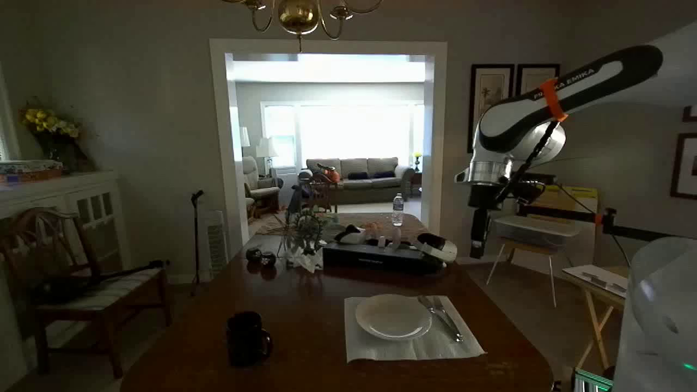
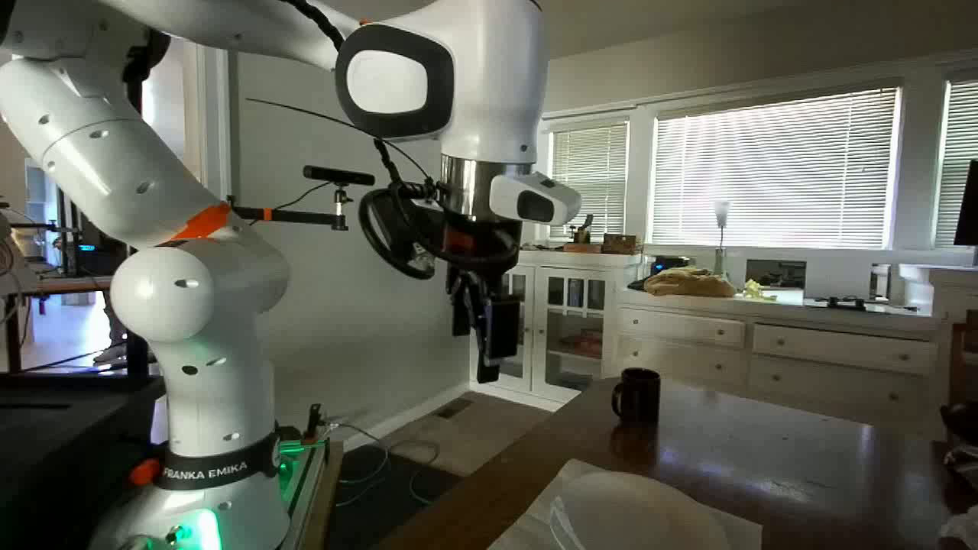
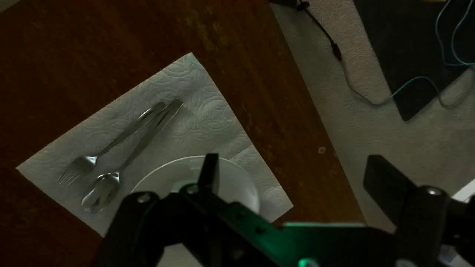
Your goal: Turn the plate to the right
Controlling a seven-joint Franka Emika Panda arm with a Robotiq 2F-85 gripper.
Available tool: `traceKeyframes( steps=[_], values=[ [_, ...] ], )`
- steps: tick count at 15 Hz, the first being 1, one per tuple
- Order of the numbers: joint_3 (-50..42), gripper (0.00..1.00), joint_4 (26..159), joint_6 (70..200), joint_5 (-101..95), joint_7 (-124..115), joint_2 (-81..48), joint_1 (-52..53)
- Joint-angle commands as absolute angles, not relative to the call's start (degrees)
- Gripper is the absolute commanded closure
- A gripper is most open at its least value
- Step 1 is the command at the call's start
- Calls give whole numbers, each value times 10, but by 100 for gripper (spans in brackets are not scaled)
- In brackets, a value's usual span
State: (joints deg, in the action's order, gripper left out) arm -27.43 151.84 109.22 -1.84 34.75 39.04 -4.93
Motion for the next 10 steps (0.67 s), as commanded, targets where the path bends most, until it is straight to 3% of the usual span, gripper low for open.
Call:
traceKeyframes(
  steps=[1,7,9,10],
  values=[
    [-259,0,1518,1092,-8,357,385,-66],
    [-259,0,1518,1092,-8,357,385,-66],
    [-262,0,1515,1150,-10,344,361,-76],
    [-264,13,1516,1184,-13,341,352,-81]
  ],
)
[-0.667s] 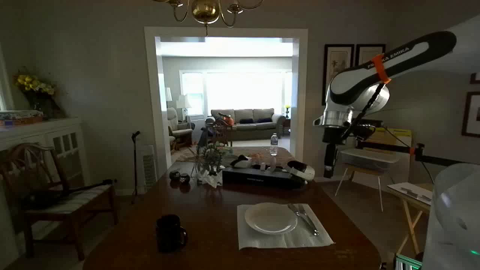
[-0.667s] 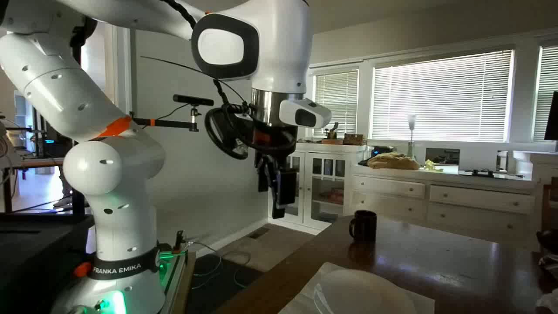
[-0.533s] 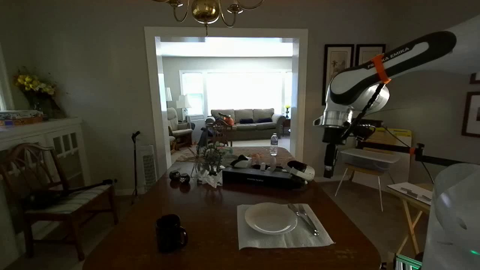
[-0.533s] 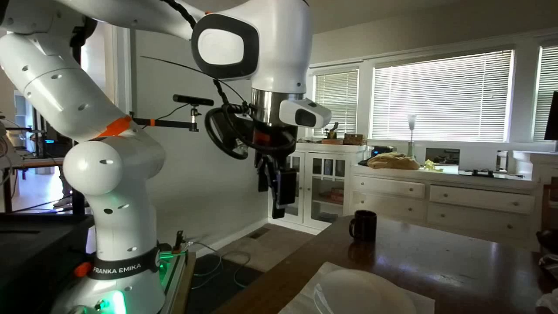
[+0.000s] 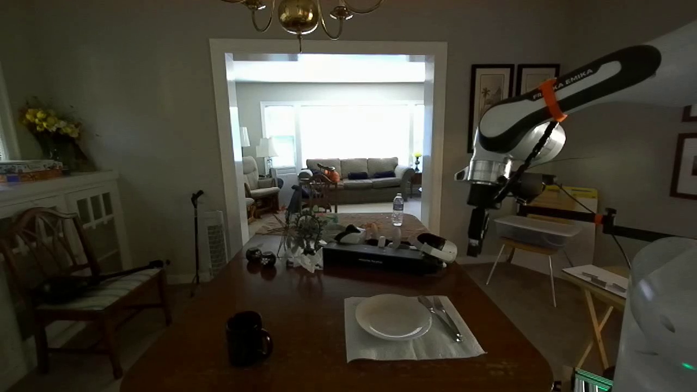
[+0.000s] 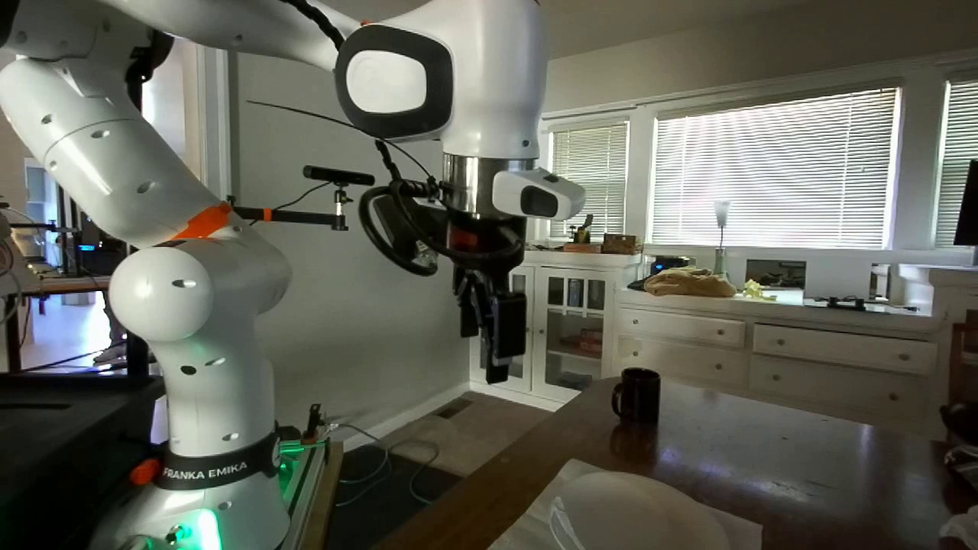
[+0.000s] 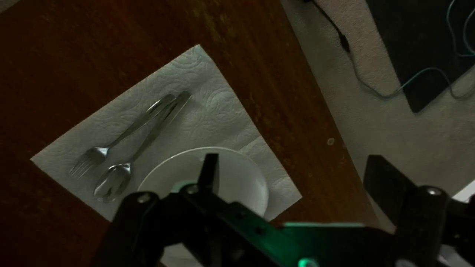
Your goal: Turn the plate to the right
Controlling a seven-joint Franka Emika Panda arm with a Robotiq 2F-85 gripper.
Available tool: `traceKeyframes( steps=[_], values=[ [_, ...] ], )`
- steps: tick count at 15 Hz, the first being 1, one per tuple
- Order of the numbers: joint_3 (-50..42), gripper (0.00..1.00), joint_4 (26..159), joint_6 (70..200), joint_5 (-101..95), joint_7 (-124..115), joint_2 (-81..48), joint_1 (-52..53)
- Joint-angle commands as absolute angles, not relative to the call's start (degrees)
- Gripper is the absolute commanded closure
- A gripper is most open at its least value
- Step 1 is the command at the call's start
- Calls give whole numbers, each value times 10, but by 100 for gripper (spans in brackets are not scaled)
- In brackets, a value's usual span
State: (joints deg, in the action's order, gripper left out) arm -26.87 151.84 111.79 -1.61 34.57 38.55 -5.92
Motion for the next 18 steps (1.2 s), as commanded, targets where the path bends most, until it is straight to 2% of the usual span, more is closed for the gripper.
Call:
traceKeyframes(
  steps=[1,6,10,18],
  values=[
    [-267,26,1513,1215,-13,338,341,-87],
    [-270,67,1513,1379,-15,330,261,-110],
    [-281,98,1505,1445,-6,342,186,-117],
    [-294,100,1488,1550,99,408,48,-108]
  ],
)
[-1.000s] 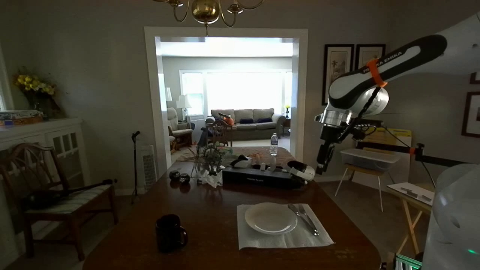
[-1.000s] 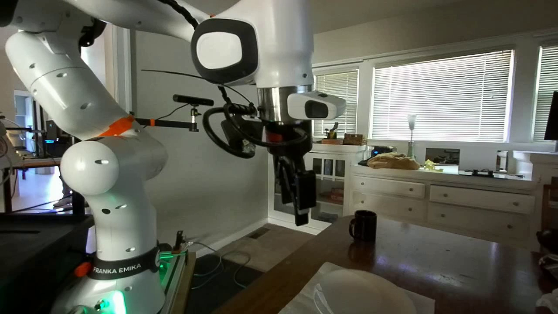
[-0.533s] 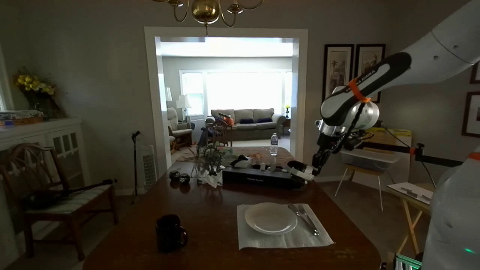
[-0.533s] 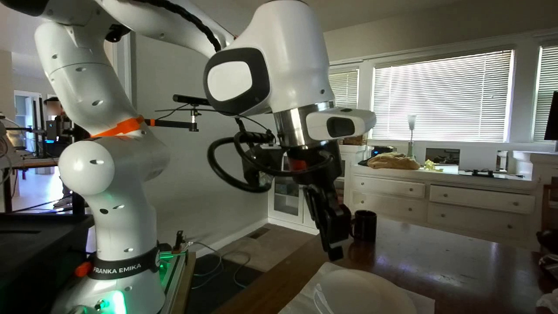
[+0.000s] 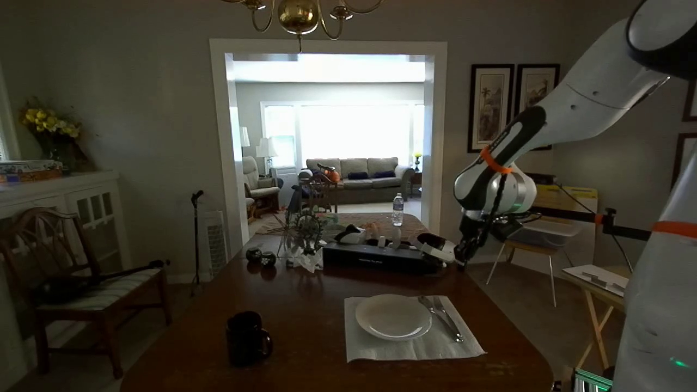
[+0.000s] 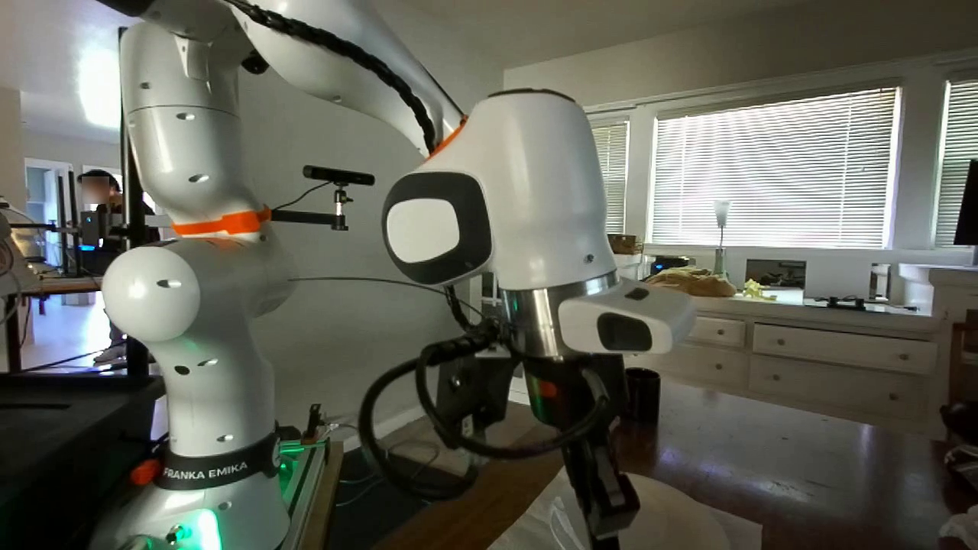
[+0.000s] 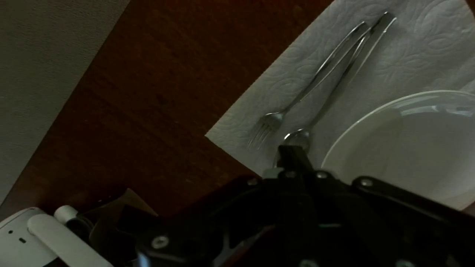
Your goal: Turn the plate to the right
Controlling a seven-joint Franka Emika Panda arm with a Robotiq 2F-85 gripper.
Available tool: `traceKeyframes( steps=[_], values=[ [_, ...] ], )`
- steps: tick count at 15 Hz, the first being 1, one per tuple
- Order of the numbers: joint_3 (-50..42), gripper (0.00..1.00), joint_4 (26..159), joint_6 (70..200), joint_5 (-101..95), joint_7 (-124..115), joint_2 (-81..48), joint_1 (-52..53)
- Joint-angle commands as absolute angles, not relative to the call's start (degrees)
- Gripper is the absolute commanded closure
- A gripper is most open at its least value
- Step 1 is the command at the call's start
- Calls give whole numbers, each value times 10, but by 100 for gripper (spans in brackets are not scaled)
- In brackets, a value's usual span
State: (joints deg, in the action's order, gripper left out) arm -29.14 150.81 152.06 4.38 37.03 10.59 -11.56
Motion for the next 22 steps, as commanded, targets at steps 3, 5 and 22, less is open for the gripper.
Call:
traceKeyframes(
  steps=[3,5,22],
  values=[
    [-294,99,1497,1559,97,399,57,-109],
    [-295,99,1485,1565,115,406,31,-106],
    [-260,100,1355,1571,244,444,-156,-114]
  ],
)
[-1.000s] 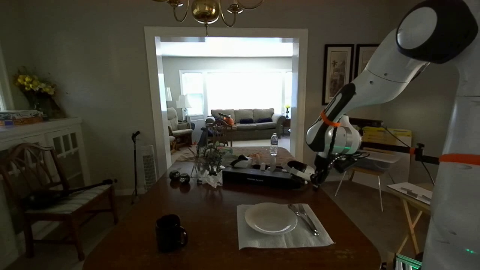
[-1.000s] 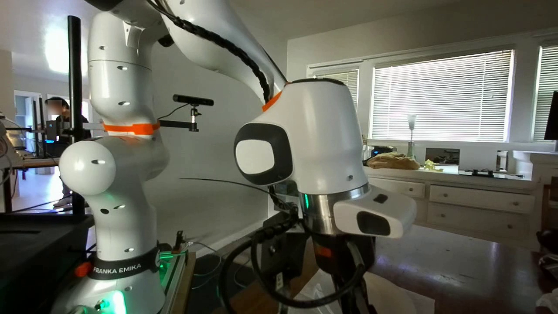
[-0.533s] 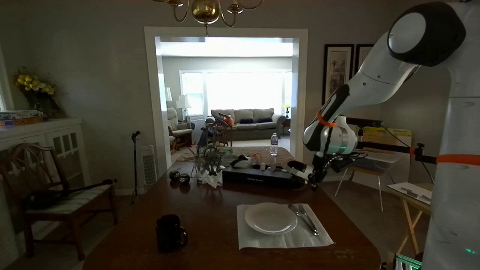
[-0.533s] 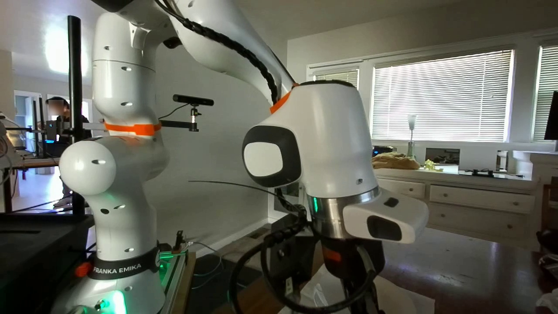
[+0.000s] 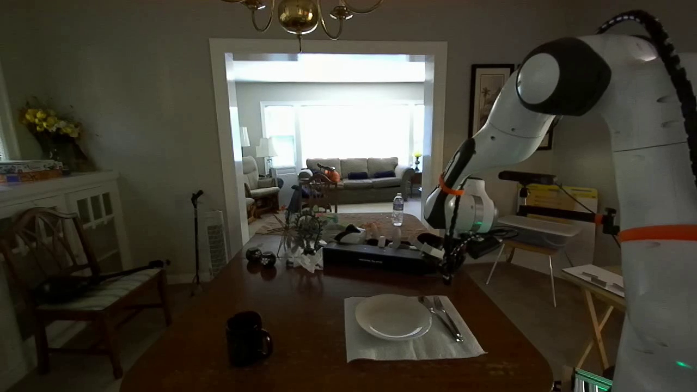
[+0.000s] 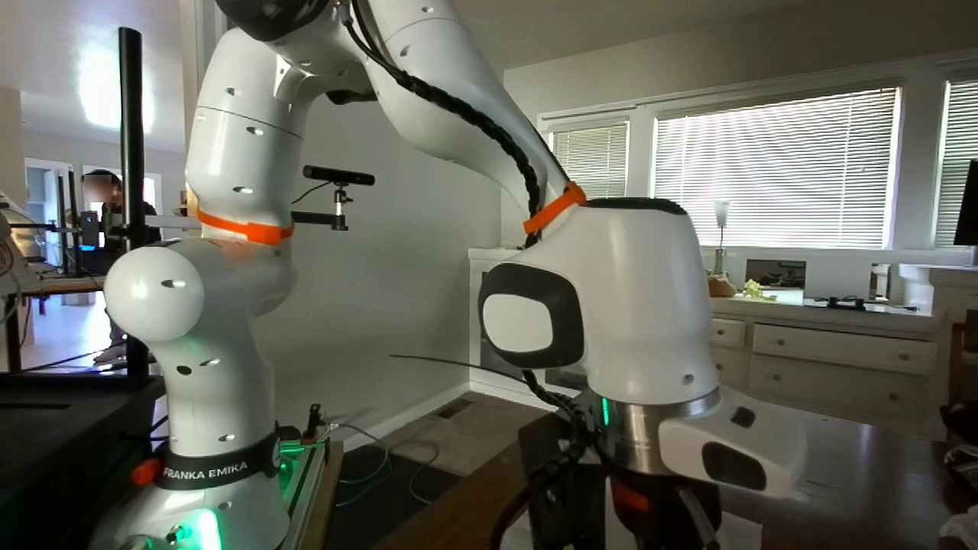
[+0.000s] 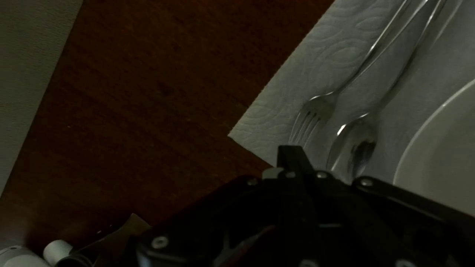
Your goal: Turn the plate to the right
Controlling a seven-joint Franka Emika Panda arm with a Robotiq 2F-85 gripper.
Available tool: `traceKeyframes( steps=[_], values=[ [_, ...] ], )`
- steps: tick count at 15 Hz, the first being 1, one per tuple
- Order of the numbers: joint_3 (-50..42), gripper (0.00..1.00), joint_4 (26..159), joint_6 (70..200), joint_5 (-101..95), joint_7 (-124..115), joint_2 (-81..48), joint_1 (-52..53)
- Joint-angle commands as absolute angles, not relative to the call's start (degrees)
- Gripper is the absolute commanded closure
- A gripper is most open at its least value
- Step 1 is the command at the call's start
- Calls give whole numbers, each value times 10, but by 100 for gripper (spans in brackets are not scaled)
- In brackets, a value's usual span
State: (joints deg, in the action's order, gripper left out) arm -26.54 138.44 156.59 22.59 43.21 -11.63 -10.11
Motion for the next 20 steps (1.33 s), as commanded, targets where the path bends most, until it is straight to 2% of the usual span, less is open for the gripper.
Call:
traceKeyframes(
  steps=[1,20],
  values=[
    [-260,100,1350,1569,241,451,-165,-118],
    [-156,100,1299,1577,318,561,-242,-207]
  ],
)
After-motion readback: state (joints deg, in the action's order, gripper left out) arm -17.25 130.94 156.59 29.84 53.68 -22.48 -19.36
